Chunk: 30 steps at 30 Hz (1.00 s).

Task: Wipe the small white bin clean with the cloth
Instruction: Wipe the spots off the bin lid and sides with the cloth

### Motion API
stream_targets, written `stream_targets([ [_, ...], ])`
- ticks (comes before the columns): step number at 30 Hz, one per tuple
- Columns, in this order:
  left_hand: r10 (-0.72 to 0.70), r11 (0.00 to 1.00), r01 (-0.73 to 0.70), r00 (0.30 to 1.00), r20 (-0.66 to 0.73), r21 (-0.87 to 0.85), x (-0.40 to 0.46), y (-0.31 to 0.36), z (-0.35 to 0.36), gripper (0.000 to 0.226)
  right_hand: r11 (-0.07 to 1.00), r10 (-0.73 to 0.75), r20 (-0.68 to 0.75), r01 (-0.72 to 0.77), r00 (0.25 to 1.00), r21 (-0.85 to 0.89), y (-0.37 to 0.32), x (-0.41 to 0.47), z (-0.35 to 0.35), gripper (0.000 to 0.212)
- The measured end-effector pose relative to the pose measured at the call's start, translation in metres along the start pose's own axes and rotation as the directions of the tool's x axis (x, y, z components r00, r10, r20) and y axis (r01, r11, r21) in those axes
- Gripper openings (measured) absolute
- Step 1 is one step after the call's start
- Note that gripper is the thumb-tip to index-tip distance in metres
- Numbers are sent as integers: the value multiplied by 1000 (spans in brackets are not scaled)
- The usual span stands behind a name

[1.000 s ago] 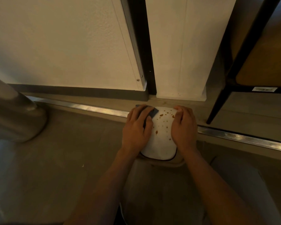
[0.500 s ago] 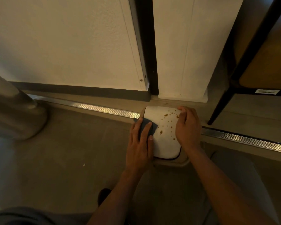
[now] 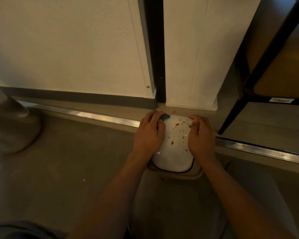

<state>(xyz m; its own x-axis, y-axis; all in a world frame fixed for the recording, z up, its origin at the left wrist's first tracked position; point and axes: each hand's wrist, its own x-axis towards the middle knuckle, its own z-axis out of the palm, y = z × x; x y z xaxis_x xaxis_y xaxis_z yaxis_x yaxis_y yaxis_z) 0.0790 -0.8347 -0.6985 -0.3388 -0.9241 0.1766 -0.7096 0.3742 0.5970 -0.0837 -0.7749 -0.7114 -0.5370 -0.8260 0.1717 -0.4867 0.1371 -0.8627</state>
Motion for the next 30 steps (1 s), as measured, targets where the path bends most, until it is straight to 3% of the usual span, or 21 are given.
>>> stream_targets([
  [6, -208, 973, 227, 936, 284, -36, 60, 15, -8, 35, 999, 34, -30, -34, 999, -5, 0, 1, 1, 31],
  [12, -352, 919, 392, 868, 351, -48, 72, 10, -6, 37, 999, 48, -42, -47, 998, 9, 0, 0, 3, 32],
  [15, -302, 950, 311, 915, 268, 8, 66, 14, -4, 37, 999, 36, -47, -36, 998, 14, 1, 0, 3, 33],
  [19, -97, 995, 100, 991, 94, -26, 41, 11, -3, 32, 999, 40, -45, -39, 998, 29, -1, -1, 3, 31],
  [26, 105, 966, -133, 985, -134, -222, -12, -2, 1, 35, 996, 76, -19, -75, 997, 51, -3, -1, 2, 31],
  [30, 115, 956, -157, 978, -177, -247, -35, -5, 7, 32, 997, 70, -11, -70, 997, 40, -4, -1, 0, 30],
])
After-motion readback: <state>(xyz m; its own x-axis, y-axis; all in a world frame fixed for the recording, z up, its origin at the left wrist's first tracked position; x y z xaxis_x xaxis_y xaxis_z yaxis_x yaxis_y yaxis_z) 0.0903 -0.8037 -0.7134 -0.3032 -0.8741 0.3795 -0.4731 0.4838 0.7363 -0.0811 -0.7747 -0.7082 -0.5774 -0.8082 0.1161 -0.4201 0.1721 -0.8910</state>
